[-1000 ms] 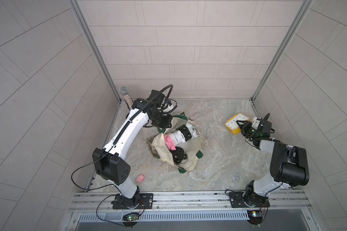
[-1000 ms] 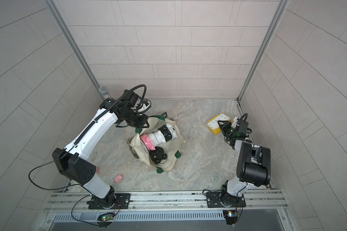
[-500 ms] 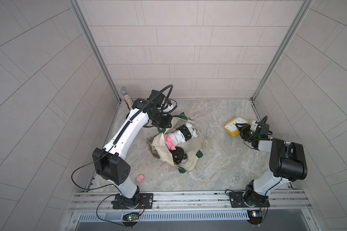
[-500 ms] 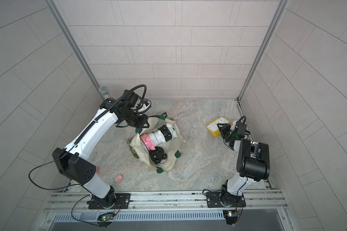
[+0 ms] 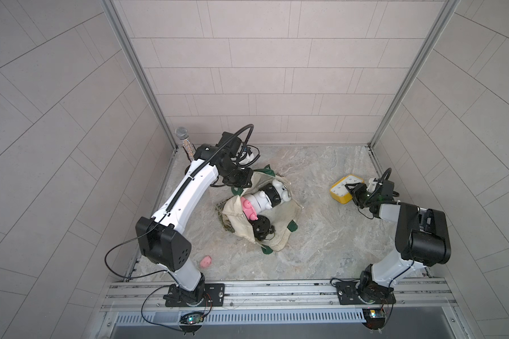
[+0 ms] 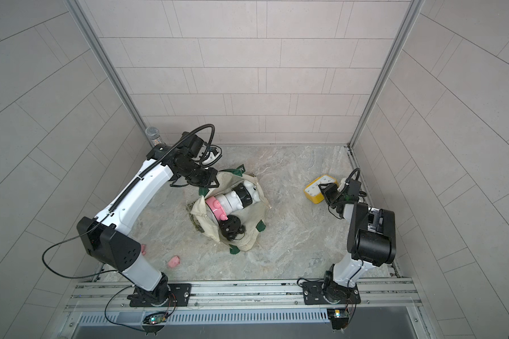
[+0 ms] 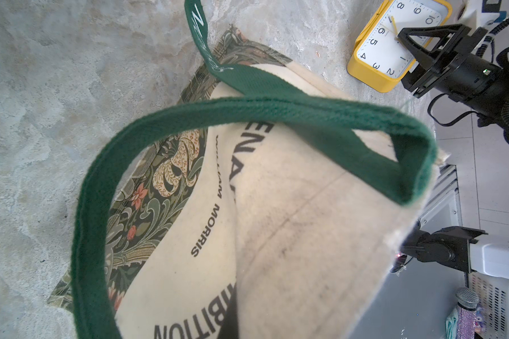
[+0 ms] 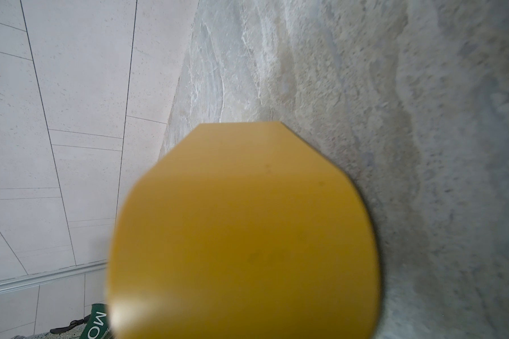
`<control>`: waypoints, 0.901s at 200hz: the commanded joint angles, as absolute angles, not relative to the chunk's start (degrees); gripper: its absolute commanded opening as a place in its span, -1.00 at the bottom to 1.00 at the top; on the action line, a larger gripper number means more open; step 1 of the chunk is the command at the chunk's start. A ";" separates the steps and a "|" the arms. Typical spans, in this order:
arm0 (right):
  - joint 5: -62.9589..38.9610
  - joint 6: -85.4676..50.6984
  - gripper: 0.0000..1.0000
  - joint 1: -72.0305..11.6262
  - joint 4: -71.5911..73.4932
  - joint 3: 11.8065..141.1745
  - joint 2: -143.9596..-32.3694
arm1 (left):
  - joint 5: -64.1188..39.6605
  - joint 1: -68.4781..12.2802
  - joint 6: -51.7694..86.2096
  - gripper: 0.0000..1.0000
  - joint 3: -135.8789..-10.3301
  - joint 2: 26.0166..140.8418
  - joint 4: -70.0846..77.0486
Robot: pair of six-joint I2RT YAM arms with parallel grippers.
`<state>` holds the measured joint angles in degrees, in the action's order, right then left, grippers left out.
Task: Take the alarm clock out of the canvas bag
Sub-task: Place the alarm at the center of the board.
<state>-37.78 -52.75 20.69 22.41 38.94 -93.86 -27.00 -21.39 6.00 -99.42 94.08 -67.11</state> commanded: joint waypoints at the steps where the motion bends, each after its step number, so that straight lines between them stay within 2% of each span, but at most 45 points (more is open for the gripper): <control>1: -36.55 -51.53 -0.01 20.92 22.25 40.21 -94.29 | -28.65 -21.19 6.09 -1.00 -99.76 93.11 -65.39; 100: -37.35 -50.78 0.21 21.69 23.38 40.25 -95.03 | -28.98 -21.25 5.93 -1.00 -100.54 93.08 -66.01; 126: -34.23 -45.68 0.27 21.94 17.80 40.95 -93.11 | -28.08 -21.18 6.32 -1.00 -100.55 93.06 -66.08; 180: -32.46 -44.03 0.38 24.23 15.60 40.22 -92.04 | -26.94 -21.21 6.32 -0.89 -100.64 92.80 -66.62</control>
